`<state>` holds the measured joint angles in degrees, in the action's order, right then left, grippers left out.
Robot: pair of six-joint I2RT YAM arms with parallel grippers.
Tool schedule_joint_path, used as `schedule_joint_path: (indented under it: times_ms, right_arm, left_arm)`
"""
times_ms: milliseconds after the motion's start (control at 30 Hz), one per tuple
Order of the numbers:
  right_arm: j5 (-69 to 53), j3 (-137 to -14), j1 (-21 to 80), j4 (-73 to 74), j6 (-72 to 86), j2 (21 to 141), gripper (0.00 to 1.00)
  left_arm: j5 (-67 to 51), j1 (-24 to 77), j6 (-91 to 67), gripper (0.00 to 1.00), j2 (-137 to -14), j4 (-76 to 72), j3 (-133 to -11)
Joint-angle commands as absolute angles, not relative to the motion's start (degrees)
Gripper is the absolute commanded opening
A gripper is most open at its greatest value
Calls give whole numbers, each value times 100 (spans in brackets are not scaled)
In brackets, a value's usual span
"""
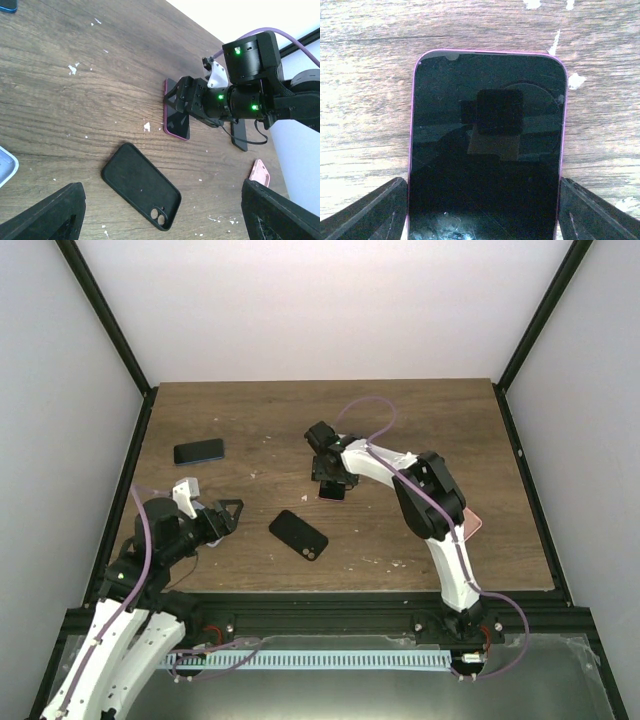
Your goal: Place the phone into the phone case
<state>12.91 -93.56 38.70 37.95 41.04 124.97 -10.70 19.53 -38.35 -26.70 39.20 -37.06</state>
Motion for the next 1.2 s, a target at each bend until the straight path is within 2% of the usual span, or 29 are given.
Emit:
schedule_joint_path:
  times_ms: [0, 200, 367, 567, 767, 1033, 1167]
  right_arm:
    - [1434, -9425, 3946, 4116, 3950, 12651, 78]
    - [1264, -8977, 3955, 3825, 3675, 12342, 70]
    - [1132, -8197, 3955, 3403, 3430, 11800, 68]
    - [853, -7082, 3955, 2787, 2992, 10886, 65]
    - [-81, -5939, 3955, 1937, 2060, 9805, 62]
    - [-768, -5669, 4381, 1439, 1136, 8960, 61]
    - [-1359, -5625, 4658, 1062, 771, 8773, 61]
  left_arm:
    - [-1027, 1926, -3796, 86, -2700, 3842, -3689]
    - [-1181, 1934, -3715, 84, -2824, 3805, -3688]
    - [-1593, 1934, -3878, 73, -3082, 3519, -3460]
    - [-1923, 1951, -4165, 70, -3898, 3176, -3178]
    - [-2164, 1951, -4273, 69, -4530, 2341, -2837]
    - [-2551, 1839, -4180, 73, -5109, 1775, -2819]
    - [-2764, 1325, -4116, 75, -5062, 1933, -2864]
